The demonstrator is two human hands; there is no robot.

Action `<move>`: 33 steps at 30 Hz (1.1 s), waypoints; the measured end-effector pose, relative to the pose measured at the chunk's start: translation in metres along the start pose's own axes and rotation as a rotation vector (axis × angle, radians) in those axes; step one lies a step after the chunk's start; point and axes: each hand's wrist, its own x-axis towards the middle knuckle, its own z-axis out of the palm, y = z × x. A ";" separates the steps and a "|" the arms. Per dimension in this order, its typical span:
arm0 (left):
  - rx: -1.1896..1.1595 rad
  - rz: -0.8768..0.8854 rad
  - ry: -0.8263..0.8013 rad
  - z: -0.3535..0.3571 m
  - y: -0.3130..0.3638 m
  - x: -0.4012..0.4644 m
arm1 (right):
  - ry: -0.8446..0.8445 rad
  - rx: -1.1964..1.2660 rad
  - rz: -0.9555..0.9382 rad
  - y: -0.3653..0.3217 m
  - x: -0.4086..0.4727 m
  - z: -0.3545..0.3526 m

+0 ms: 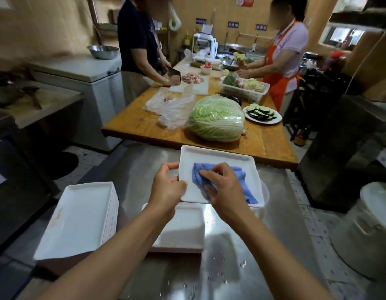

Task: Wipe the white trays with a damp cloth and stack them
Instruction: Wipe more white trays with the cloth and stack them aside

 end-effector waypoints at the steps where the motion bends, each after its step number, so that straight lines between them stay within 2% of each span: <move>1: -0.005 0.000 -0.009 -0.002 0.000 -0.003 | 0.003 0.013 -0.027 -0.007 0.005 0.003; 7: 0.003 0.042 -0.024 -0.023 0.005 -0.015 | 0.050 0.112 -0.061 -0.045 0.035 0.010; 12: -0.059 0.040 -0.032 -0.041 0.009 -0.019 | 0.098 0.022 -0.026 -0.041 0.036 0.005; 18: -0.172 0.013 -0.027 -0.055 0.015 -0.020 | 0.173 -0.096 0.135 -0.001 0.030 -0.017; 25: -0.256 -0.026 -0.021 -0.060 0.010 -0.019 | 0.155 -0.279 0.254 0.014 0.012 -0.018; 28: -0.264 -0.033 -0.036 -0.060 0.010 -0.019 | 0.143 -0.187 0.257 -0.003 0.014 -0.020; 33: -0.231 0.013 -0.062 -0.058 0.015 -0.022 | 0.020 0.168 0.115 -0.047 0.025 -0.013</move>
